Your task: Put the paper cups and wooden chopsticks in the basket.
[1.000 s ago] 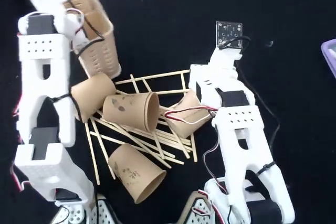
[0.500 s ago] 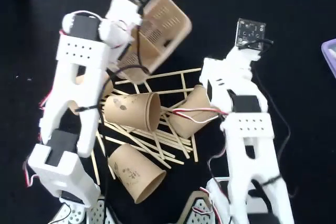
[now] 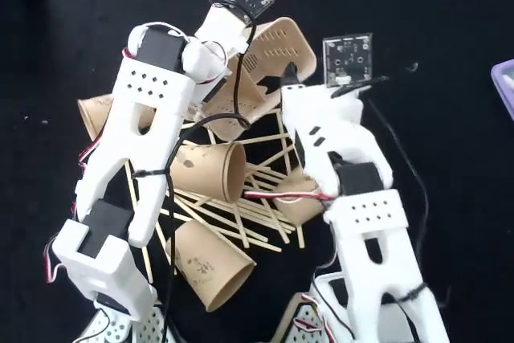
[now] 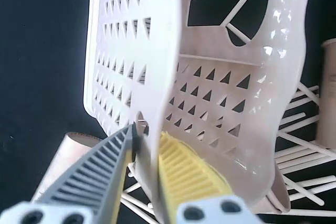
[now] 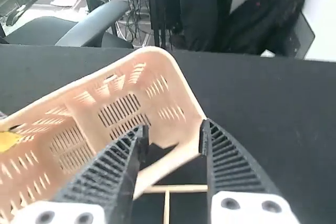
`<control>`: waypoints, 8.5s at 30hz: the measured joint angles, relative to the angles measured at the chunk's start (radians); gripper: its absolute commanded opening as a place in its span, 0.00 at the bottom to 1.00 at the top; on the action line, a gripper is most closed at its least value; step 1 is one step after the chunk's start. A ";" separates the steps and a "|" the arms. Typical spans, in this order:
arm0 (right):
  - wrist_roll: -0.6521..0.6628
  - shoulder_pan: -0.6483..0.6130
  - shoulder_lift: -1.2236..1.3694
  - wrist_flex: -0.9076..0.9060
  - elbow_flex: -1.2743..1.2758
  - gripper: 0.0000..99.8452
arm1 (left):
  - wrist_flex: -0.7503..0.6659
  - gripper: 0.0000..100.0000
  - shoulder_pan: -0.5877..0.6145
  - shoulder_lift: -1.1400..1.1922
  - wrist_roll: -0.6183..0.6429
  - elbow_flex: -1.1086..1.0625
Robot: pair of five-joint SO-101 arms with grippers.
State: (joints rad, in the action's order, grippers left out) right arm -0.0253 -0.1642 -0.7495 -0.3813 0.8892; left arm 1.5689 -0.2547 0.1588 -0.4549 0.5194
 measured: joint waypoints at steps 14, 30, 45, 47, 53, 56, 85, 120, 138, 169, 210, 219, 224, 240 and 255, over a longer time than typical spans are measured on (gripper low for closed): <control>0.043 0.031 0.377 0.133 -0.117 0.11 | 0.054 0.03 -0.009 -0.002 0.000 0.005; 0.025 0.115 0.302 0.069 -0.032 0.01 | -0.003 0.23 0.000 0.006 0.097 -0.025; -0.015 0.100 0.035 0.060 0.112 0.01 | 0.005 0.23 0.106 -0.026 0.276 0.095; -0.014 0.100 0.037 0.060 0.112 0.01 | 0.032 0.23 0.106 -0.068 0.276 0.112; -0.012 0.100 0.074 0.103 0.112 0.01 | 0.112 0.22 0.107 -0.118 0.279 0.083; -0.012 0.100 0.097 0.109 0.110 0.01 | 0.114 0.22 0.126 -0.121 0.279 0.011; -0.012 0.052 0.219 0.117 -0.038 0.01 | -0.302 0.03 0.230 -0.121 0.519 -0.288; 0.054 0.051 0.394 -0.244 -0.334 0.01 | -0.155 0.03 0.232 -0.133 0.519 -0.322; 0.112 0.049 -0.008 -0.321 -0.104 0.01 | -0.094 0.03 0.230 -0.304 0.519 -0.442; 0.121 0.057 0.483 -0.264 -0.539 0.26 | -0.423 0.21 0.242 -0.319 0.519 -0.494; 0.221 0.404 0.483 -1.031 -0.982 0.25 | -0.539 0.21 0.781 -0.284 0.359 -0.727; 0.247 0.443 0.483 -0.895 -0.792 0.25 | -0.569 0.21 0.698 -0.284 0.399 -0.747; 0.247 0.443 0.483 -0.822 -0.686 0.25 | -0.661 0.21 0.671 -0.284 0.442 -0.802; 0.249 0.443 0.041 -0.697 -0.301 0.25 | -0.987 0.21 0.671 -0.287 0.477 -1.042; 0.249 0.442 -0.084 -0.608 -0.153 0.25 | -1.025 0.05 0.618 -0.304 0.546 -1.108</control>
State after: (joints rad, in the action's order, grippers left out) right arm 0.2232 0.2777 -0.8339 -0.9889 0.7357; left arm 0.5439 0.3636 -0.1450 0.0913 -0.5884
